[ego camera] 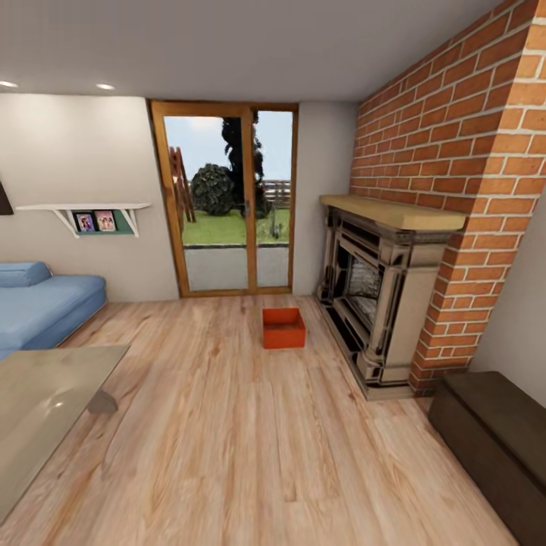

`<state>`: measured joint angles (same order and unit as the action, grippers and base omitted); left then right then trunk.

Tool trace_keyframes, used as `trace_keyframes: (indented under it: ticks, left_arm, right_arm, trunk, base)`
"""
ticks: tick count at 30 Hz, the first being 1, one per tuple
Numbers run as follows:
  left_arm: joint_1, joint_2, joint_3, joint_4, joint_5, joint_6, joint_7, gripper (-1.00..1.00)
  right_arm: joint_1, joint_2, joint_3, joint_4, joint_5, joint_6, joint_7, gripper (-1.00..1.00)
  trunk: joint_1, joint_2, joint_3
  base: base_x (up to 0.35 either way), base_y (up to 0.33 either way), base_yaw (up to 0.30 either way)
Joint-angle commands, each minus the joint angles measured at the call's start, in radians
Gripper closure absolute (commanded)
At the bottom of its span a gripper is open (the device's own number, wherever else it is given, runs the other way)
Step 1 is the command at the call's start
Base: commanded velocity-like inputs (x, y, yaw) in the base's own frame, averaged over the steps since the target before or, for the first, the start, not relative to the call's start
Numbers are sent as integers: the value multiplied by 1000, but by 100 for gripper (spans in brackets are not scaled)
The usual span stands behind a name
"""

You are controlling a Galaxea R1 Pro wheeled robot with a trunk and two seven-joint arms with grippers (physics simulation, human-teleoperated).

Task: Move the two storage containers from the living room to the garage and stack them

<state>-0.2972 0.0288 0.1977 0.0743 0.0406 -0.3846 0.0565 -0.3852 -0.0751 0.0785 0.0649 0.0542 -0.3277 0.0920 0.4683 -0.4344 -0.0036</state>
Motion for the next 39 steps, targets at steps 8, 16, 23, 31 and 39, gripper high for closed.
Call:
trace_keyframes:
  ticks: [8, 16, 23, 31, 39]
  left_arm:
    - [-2, 0, 0, 4, 4, -7, 0, -100]
    - [-2, 0, 0, 5, 4, -7, 0, -100]
    - [-1, 0, 0, 5, 4, -7, 0, -100]
    - [-2, 0, 0, 5, 4, -7, 0, -100]
    - [-2, 0, 0, 5, 4, -7, 0, -100]
  right_arm:
    - [-1, 0, 7, 4, 1, -7, 0, -100]
    - [-1, 0, 7, 4, 1, -7, 0, -100]
    - [-1, 0, 7, 4, 1, -7, 0, -100]
    - [-1, 0, 7, 4, 3, -7, 0, -100]
    - [-1, 0, 7, 4, 3, -7, 0, -100]
  trunk:
    - [1, -1, 0]
    - [1, -1, 0]
    - [1, -1, 0]
    - [1, -1, 0]
    - [1, -1, 0]
  base:
    - [319, -79, 0]
    - [319, -79, 0]
    - [319, -79, 0]
    - [319, -79, 0]
    - [319, -79, 69]
